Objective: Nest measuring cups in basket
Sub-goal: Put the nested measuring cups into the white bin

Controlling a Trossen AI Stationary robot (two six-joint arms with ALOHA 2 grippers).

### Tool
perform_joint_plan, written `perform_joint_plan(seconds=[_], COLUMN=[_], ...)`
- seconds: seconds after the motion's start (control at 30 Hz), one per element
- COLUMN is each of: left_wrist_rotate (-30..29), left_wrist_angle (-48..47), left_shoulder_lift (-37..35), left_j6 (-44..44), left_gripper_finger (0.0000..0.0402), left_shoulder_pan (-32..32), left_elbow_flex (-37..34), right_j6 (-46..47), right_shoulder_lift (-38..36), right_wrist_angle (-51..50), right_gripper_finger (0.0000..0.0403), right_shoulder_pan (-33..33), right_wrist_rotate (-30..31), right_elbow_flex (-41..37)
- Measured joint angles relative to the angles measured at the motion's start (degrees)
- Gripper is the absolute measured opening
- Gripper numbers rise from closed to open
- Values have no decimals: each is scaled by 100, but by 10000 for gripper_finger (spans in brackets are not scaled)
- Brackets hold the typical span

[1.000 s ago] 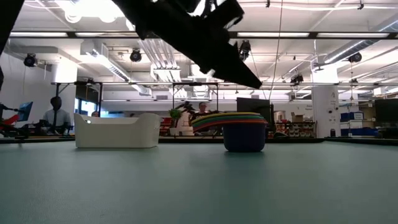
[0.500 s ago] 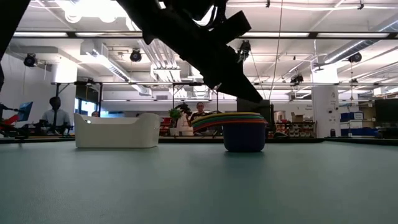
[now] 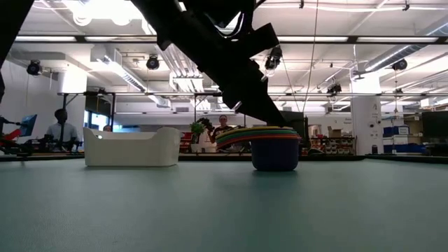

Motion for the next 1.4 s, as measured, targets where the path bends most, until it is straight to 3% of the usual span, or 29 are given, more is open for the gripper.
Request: perform_joint_plan(seconds=[0.27,0.63,0.9,1.17,1.4], left_wrist_rotate=[0,0,6,-67,-118], left_wrist_angle=[8,-137,-1390,-1339,-2065], left_shoulder_lift=[0,-2,-8,-7,-9], left_j6=[-34,-212,-495,-71,429], left_gripper_finger=[286,283,283,283,283], left_shoulder_pan=[-3,-96,-212,-201,-164], left_elbow_flex=[0,0,447,517,1064], right_j6=[-492,-347,-250,-250,-130], right_shoulder_lift=[323,-38,-436,-615,-674], right_wrist_angle=[316,265,141,68,-99], right_gripper_finger=[231,231,231,231,231], right_shoulder_pan=[-13,-13,-13,-13,-13], right_wrist_rotate=[4,79,98,98,96], right_elbow_flex=[-31,-215,-360,-452,-473])
